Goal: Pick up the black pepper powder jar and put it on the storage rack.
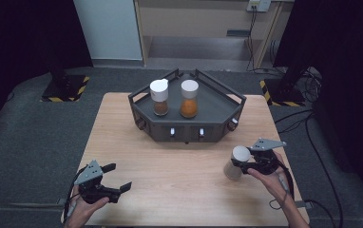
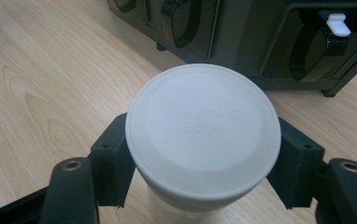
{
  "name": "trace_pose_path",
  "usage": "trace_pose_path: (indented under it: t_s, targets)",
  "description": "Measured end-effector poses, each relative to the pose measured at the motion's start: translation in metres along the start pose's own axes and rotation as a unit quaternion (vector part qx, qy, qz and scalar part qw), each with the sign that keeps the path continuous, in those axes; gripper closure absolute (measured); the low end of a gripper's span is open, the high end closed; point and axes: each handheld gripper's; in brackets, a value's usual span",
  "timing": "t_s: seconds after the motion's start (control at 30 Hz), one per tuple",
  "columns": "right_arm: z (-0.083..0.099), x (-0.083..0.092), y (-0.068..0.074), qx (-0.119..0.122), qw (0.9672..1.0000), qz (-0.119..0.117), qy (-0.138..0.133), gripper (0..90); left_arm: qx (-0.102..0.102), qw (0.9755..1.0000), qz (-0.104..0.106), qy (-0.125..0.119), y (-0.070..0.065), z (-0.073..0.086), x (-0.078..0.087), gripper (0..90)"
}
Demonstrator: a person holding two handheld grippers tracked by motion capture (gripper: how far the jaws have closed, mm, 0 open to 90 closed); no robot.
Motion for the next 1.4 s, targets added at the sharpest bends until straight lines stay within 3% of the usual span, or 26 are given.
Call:
trace_pose_path:
  t_s: [0.53,0.93,1.27,1.4]
  targets:
    - [-0.011,-0.003,-0.006,0.017,0.9996,-0.017,0.014,34.3,0.000,1.0000,0.001,0.001,0.001,0.000,-0.001,2.8]
    - [-0.025,-0.009,-0.010,0.040,0.9977,-0.053,0.014,34.3,0.001,1.0000,0.001,0.002,0.001,0.000,-0.001,2.9]
    - [-0.050,-0.012,-0.014,0.068,0.9939,-0.084,0.022,34.3,0.002,1.0000,0.002,0.005,0.001,-0.001,-0.001,2.9]
    - [-0.059,-0.012,-0.017,0.069,0.9931,-0.093,0.019,34.3,0.002,1.0000,0.002,0.005,0.001,0.000,-0.001,2.9]
Point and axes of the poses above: each handheld gripper's, and its own axes: x roughly backward along the jaws, z roughly out of its underside, y roughly to its left, and after that the axes turned 4 degrees about -y, right-handed
